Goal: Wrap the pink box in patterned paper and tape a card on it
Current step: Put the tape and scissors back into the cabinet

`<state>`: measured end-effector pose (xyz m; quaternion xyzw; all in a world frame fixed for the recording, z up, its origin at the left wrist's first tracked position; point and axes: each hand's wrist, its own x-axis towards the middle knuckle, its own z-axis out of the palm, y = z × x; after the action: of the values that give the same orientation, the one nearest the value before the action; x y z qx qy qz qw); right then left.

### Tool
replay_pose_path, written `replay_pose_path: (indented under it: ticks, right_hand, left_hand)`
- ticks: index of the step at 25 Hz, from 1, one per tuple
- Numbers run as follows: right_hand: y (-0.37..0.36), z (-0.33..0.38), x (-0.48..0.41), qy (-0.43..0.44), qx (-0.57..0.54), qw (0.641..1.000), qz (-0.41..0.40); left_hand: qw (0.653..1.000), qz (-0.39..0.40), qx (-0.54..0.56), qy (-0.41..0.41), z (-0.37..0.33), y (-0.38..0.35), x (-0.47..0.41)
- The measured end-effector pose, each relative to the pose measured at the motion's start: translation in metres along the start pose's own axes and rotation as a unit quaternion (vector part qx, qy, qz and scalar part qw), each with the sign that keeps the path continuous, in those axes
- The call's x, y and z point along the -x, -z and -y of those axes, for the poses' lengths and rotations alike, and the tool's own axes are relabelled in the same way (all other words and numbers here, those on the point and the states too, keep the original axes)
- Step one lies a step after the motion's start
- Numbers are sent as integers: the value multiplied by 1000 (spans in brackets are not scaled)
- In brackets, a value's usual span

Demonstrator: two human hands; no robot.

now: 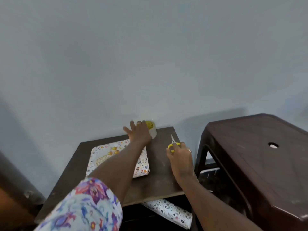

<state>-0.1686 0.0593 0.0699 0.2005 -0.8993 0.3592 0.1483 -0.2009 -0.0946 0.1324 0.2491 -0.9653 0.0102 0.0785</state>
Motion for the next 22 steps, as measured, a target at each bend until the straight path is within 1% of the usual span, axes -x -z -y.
replay_pose_path:
  ticks: [2,3,7,9,11,13,14,15,16,17,18,19,20,21,22]
  right_hand:
    - [-18,-5,-3,-26,-30,999,-23]
    - [-27,-9,-4,-26,-7,999,-24]
    - [-28,-9,-3,-6,33,998,-46]
    - [-17,-7,1,-10,27,998,-57]
    - [1,-4,11,43,66,995,-58]
    - [24,-4,24,43,96,994,-16]
    - [35,-5,31,38,92,995,-8]
    - [50,-3,40,20,69,997,16]
    - [65,-1,52,4,69,996,51]
    - [72,-1,65,5,93,992,87]
    - [81,-3,80,7,110,989,99]
    - [92,-4,92,15,116,989,88]
    - [109,1,107,-7,89,993,80]
    - [122,5,121,-24,75,996,42]
    - [134,12,132,-63,59,996,36]
  left_hand:
    - [998,26,-48,-10,-4,-6,-21]
    - [997,28,-66,-18,-7,-11,-27]
    - [994,-1,-107,-25,-13,-13,-26]
    - [992,-21,-115,-53,-14,-11,-16]
    - [990,-46,-105,-87,-17,-1,2]
    - [988,-74,-80,-114,-24,16,29]
    - [987,-81,-65,-122,-29,24,48]
    - [987,-80,-48,-128,-33,34,69]
    - [987,-75,-29,-137,-37,45,95]
    - [986,-74,-18,-151,-40,49,119]
    - [982,-89,-23,-167,-41,51,143]
    - [974,-125,-41,-183,-41,52,164]
    - [972,-135,-59,-185,-40,56,186]
    - [972,-130,-59,-184,-39,62,212]
    - [974,-106,-47,-194,-39,66,232]
